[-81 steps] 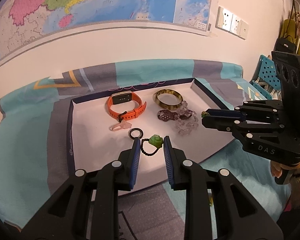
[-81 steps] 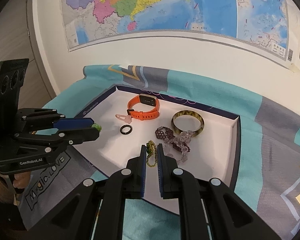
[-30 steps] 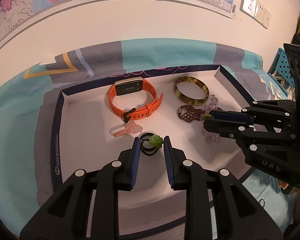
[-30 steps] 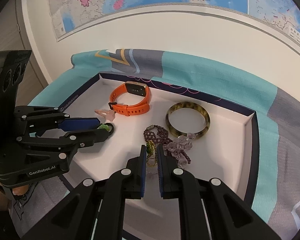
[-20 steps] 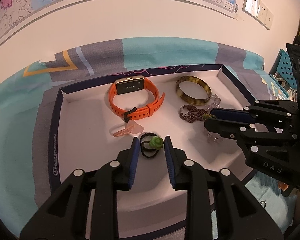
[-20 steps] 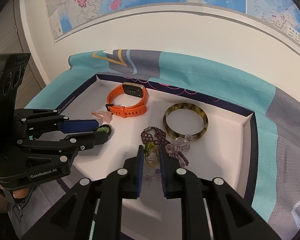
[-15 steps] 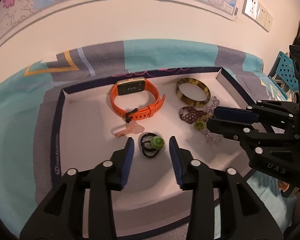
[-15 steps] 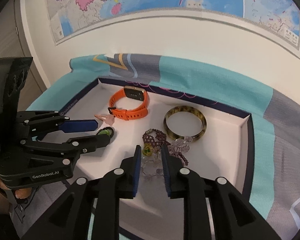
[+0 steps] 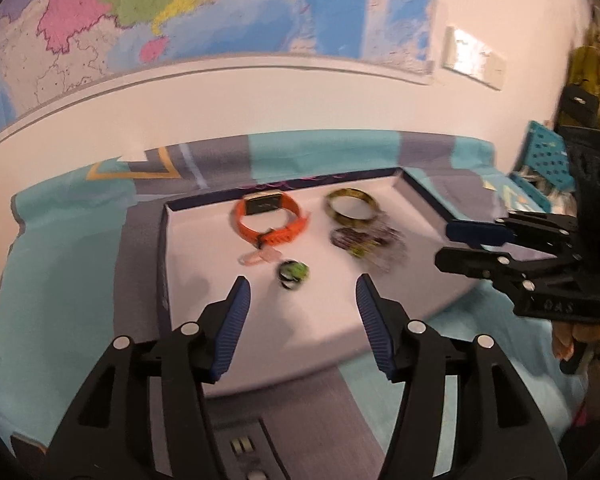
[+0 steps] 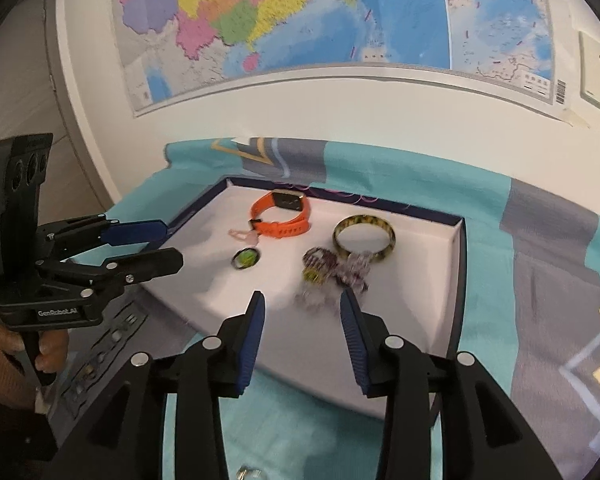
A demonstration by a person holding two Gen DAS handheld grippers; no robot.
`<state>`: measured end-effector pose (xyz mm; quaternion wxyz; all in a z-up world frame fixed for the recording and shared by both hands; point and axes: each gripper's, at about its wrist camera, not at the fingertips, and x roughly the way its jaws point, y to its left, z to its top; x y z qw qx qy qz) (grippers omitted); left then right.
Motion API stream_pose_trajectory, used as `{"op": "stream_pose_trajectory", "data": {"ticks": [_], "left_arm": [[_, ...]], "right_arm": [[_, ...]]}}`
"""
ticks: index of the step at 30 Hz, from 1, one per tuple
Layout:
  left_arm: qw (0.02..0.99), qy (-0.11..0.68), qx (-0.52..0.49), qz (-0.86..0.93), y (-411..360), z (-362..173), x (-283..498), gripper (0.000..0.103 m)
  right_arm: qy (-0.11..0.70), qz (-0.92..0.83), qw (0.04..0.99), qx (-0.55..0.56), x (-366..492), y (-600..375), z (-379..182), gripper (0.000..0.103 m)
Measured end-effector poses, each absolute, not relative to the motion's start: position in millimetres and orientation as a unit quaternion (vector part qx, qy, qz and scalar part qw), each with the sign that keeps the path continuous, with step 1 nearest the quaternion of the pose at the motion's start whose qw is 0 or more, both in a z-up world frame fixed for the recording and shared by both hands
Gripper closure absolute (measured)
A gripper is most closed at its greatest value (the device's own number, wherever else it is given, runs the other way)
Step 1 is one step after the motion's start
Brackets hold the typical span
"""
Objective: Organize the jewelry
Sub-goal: 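Move the left tool to the yellow-green bead piece while the right tool reaches the silver ring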
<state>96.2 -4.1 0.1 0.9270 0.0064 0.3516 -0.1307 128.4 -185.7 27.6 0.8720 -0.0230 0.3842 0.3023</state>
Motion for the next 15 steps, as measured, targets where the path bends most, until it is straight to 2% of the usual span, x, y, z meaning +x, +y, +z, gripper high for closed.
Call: {"op": "stream_pose_trajectory", "data": {"ticks": [6, 15], "left_arm": [[0.918, 0.354, 0.023, -0.178, -20.8, -7.1, 59.2, 0.044], [0.894, 0.392, 0.037, -0.216, -51.2, -37.3, 40.3, 0.046]], "right_arm": [[0.394, 0.319, 0.862, -0.027, 93.5, -193.1, 21.3, 0.060], [0.429, 0.302, 0.851, -0.012, 67.2, -209.3, -3.0, 0.058]]}}
